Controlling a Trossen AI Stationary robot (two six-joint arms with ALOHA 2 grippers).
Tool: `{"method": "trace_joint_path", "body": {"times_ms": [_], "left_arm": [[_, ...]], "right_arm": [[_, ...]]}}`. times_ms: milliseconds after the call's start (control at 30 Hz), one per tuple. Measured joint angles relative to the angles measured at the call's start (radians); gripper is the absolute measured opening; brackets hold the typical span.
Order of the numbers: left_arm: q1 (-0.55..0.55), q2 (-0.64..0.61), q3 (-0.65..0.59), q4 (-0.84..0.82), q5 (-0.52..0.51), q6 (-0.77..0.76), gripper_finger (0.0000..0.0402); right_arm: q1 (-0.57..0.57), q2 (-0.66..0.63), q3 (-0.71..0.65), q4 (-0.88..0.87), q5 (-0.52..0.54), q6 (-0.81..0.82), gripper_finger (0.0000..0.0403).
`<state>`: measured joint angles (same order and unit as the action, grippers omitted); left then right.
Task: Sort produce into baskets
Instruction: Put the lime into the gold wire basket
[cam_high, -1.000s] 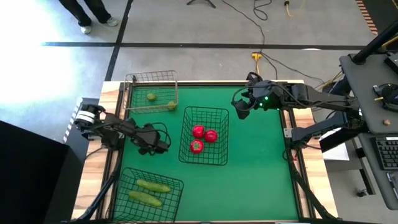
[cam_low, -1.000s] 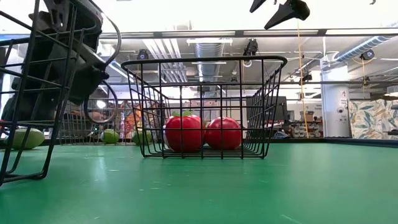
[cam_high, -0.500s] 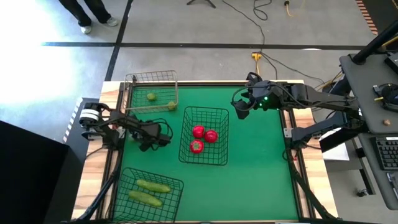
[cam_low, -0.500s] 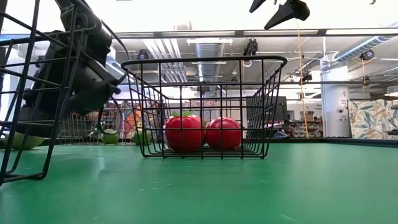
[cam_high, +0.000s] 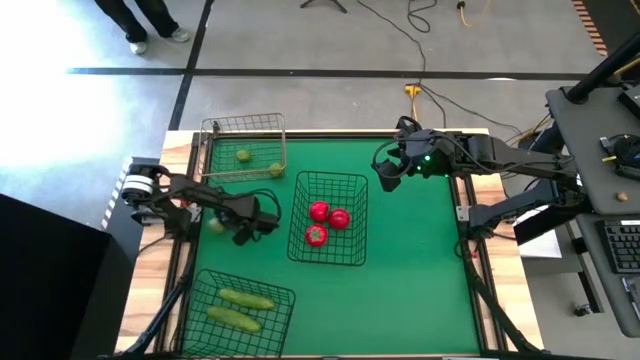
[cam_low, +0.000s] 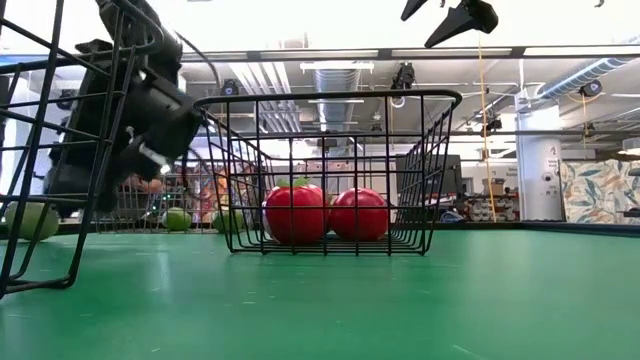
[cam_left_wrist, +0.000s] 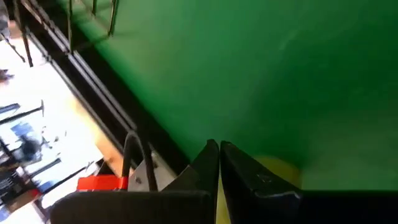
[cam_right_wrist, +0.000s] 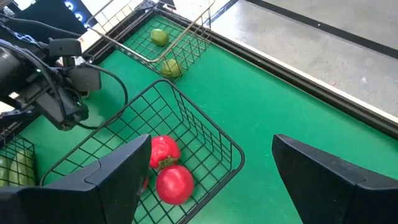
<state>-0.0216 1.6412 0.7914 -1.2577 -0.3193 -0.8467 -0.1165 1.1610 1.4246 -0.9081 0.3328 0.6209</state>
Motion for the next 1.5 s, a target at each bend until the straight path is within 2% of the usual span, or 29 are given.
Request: {"method": "trace_joint_path", "body": {"times_ms": [400,567,700,867,1000,1167,1333,1500], "left_arm": [[-0.045,-0.105,0.110,0.003,0.018,-0.017,0.0000],[-0.085,-0.170,0.109,-0.035,0.084,-0.039,0.0009],[-0.131,-0.204,0.109,-0.061,0.152,-0.042,0.0045],[-0.163,-0.219,0.108,-0.100,0.179,-0.051,0.0121],[-0.170,-0.210,0.096,-0.102,0.277,0.043,0.0191],[-0.170,-0.158,0.061,-0.150,0.286,0.173,0.0263],[-0.169,-0.093,0.005,-0.156,0.293,0.261,0.0296],[-0.168,-0.027,0.008,-0.146,0.295,0.361,0.0291]], "right_arm": [[0.000,0.000,0.000,-0.005,0.000,-0.003,0.0325],[0.000,0.000,0.000,-0.015,0.000,-0.010,0.0325],[0.000,0.000,0.000,-0.015,0.000,-0.017,0.0325],[-0.007,0.000,0.000,-0.016,0.001,-0.030,0.0325],[-0.007,0.000,-0.001,-0.016,0.001,-0.038,0.0325],[-0.007,0.000,-0.002,-0.034,0.001,-0.038,0.0325],[-0.007,0.000,-0.002,-0.039,0.001,-0.038,0.0325],[-0.007,0.000,-0.002,-0.038,0.001,-0.037,0.0325]]}}
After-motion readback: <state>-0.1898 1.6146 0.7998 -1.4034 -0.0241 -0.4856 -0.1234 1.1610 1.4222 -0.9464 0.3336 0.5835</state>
